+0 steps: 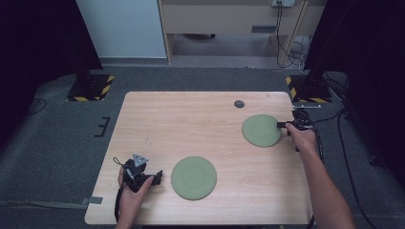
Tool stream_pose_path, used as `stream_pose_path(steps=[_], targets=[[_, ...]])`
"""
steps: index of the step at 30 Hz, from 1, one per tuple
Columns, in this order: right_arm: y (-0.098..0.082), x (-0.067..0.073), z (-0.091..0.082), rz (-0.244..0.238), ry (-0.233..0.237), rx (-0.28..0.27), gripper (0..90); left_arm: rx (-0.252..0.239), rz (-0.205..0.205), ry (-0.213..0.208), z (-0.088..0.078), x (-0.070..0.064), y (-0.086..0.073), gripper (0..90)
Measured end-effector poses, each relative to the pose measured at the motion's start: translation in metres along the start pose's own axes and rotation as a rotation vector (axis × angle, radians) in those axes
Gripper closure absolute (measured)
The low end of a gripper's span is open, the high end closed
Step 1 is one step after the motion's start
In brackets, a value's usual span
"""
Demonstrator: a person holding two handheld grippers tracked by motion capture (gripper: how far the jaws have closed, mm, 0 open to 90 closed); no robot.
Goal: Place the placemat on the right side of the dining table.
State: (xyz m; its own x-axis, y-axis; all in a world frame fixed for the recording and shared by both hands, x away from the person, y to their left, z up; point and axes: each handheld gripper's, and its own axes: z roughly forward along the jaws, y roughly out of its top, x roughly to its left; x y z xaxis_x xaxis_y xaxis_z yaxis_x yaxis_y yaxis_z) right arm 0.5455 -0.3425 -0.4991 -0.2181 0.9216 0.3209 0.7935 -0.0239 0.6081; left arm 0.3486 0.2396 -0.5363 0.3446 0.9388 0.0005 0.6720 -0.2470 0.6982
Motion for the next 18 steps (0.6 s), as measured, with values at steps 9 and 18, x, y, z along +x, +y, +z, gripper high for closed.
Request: stream_pose_path(steps=[9, 18], targets=[[-0.001, -0.004, -0.004, -0.005, -0.010, 0.003, 83.7, 0.001, 0.006, -0.008, 0.000, -0.002, 0.000, 0.0], [-0.002, -0.011, -0.007, 0.004, -0.025, 0.001, 83.4, -0.001, 0.000, -0.005, 0.003, 0.000, 0.003, 0.0]])
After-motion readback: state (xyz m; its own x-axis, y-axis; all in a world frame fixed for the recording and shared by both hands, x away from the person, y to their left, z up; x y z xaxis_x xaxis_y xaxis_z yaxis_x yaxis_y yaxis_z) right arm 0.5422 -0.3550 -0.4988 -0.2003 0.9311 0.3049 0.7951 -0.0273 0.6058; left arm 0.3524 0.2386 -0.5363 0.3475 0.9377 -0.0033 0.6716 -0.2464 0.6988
